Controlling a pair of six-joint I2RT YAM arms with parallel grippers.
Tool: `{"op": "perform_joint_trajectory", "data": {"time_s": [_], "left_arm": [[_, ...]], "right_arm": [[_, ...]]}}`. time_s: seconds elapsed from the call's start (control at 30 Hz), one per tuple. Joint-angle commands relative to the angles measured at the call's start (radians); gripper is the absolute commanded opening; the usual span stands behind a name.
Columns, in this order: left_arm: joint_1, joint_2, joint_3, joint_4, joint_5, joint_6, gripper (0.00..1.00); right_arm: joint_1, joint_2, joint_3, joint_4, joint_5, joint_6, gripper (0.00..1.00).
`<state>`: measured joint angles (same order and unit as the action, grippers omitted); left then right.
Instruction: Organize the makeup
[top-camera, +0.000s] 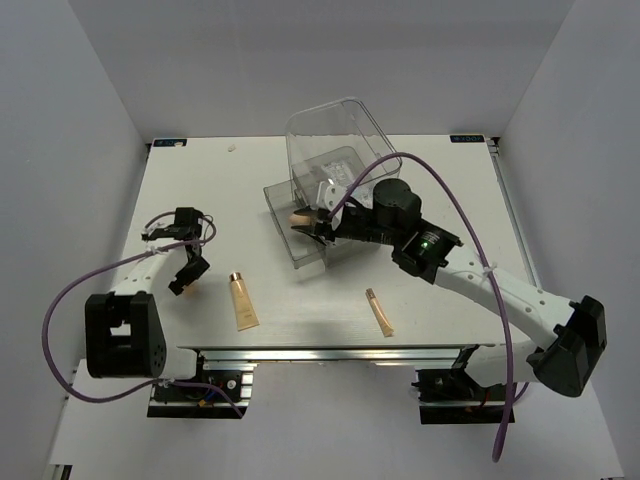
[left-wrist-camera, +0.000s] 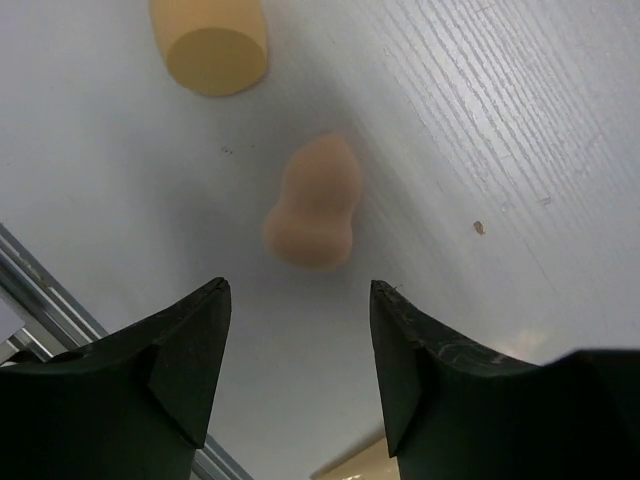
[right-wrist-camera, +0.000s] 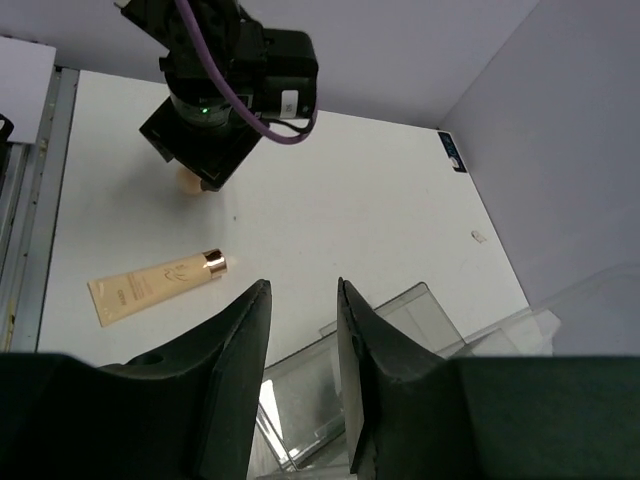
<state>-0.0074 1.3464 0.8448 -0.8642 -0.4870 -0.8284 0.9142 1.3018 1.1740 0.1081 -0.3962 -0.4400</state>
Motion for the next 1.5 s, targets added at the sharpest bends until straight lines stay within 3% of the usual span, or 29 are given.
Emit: {"op": "perform_joint_trajectory", "data": {"time_s": [0.0,0.17,0.33,0.47,0.73,0.83,0.87,0.97,1.07,1.2,1.47], "left_arm": [[0.006,0.069,-0.012,0.074,0.004,0.038,0.66],[0.006,0.143,-0.047,0.132,0.03,0.049,0.41],[0.006,0.177,-0.05,0.16,0.036,0.048,0.26],[0.006,0.146,0.002,0.165,0.083,0.063,0.0],[0.004,-0.072,0.076,0.35,0.432,0.115,0.0],[0.004,-0.112,0.057,0.508,0.614,0.091,0.0],[0.006,-0.115,0.05,0.616,0.728,0.048,0.0],[-0.006,-0.09,0.027,0.849,0.885,-0.062,0.0],[-0.058,0.002,0.091,0.973,0.916,-0.112,0.0],[-0.143,0.199,0.213,1.001,0.932,-0.141,0.0],[-0.193,0.361,0.336,0.998,0.924,-0.163,0.01]], "right_arm": [[-0.047,-0.055,-0.004,0.036,-0.041,0.053,0.39],[-0.109,-0.093,-0.01,0.01,-0.047,0.058,0.39],[-0.175,-0.125,0.004,-0.025,-0.052,0.049,0.4],[-0.218,-0.147,0.003,-0.038,-0.055,0.075,0.4],[-0.284,-0.205,-0.025,-0.03,-0.041,0.124,0.4],[-0.313,-0.217,-0.028,-0.027,-0.033,0.136,0.4],[-0.325,-0.22,-0.031,-0.025,-0.03,0.139,0.4],[-0.359,-0.226,-0.039,-0.024,-0.02,0.144,0.4],[-0.394,-0.233,-0.045,-0.024,-0.021,0.161,0.4],[-0.417,-0.249,-0.059,-0.025,-0.026,0.165,0.4],[-0.482,-0.295,-0.108,-0.031,-0.007,0.161,0.42]]}}
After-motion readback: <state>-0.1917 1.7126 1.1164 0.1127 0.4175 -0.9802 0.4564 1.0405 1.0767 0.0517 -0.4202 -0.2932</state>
